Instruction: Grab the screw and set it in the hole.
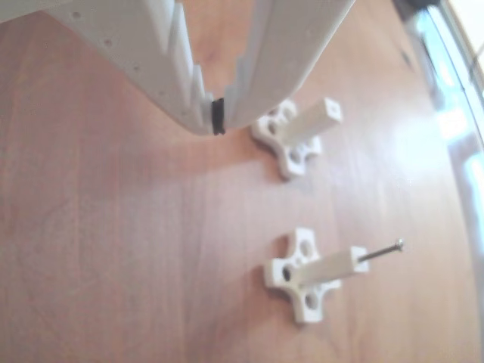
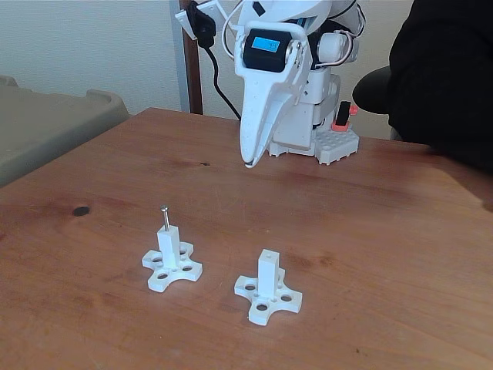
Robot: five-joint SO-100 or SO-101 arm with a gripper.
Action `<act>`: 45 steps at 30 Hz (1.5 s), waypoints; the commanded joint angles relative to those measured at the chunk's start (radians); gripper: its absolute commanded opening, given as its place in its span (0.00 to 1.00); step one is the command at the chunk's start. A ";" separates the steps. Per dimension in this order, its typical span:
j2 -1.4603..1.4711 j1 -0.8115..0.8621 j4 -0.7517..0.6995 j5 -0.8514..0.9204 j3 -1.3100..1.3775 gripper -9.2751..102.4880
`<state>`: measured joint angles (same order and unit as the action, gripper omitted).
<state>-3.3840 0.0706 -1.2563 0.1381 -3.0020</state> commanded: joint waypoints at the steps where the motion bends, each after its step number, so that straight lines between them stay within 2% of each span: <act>1: 0.081 0.009 -0.011 0.021 0.087 0.04; 19: 0.543 -0.026 0.078 -0.049 0.454 0.04; 45: 1.278 -0.014 -0.038 -0.163 1.127 0.04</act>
<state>-2.1568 0.0476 -1.2931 -0.0199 -2.0249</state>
